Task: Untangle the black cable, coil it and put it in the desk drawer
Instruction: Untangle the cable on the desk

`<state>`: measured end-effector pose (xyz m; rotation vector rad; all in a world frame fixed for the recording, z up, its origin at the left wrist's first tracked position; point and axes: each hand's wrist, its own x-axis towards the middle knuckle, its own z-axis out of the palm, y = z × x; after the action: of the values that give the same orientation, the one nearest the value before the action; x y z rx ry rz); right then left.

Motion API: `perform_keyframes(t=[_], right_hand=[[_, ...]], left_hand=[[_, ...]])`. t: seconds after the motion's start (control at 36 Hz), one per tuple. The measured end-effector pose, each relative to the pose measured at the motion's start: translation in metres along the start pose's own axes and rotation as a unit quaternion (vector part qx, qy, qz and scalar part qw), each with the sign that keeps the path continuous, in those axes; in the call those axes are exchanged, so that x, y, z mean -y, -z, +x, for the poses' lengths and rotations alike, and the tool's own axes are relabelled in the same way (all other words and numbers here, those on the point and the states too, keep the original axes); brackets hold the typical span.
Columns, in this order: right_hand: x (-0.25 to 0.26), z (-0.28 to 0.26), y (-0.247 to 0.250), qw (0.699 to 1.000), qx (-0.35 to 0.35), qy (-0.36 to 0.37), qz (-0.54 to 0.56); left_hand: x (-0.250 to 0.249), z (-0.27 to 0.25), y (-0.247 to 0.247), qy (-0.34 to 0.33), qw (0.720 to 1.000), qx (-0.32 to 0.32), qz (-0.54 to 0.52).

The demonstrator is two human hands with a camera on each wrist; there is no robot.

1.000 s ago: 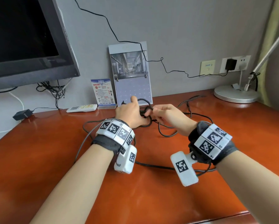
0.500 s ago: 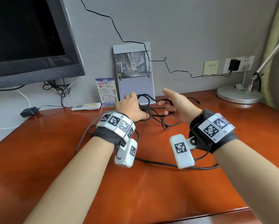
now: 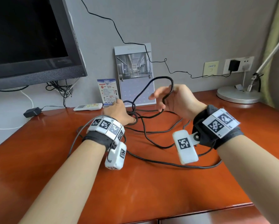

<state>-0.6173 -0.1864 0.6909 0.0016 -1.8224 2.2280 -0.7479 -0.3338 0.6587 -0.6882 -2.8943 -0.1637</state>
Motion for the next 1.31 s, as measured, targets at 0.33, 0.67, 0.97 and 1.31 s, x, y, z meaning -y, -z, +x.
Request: perform_keyframes(t=[0.33,0.67,0.97,1.31], right_hand=[[0.004,0.003,0.020,0.988,-0.076,-0.119,0.058],[0.007,0.002,0.008,0.994,-0.056,-0.054,-0.079],[0.030,-0.003,0.014,0.998,-0.050,0.017,0.022],[0.012,0.006,0.025,0.990,-0.061,-0.129,0.007]], left_hand=[[0.026,0.007,-0.003,0.032,0.999,-0.025,0.030],[0.034,0.012,-0.009,0.045,0.998,-0.012,0.047],[0.052,0.010,-0.012,0.059,0.996,0.022,0.063],[0.068,0.010,-0.020,0.079,0.992,0.037,0.091]])
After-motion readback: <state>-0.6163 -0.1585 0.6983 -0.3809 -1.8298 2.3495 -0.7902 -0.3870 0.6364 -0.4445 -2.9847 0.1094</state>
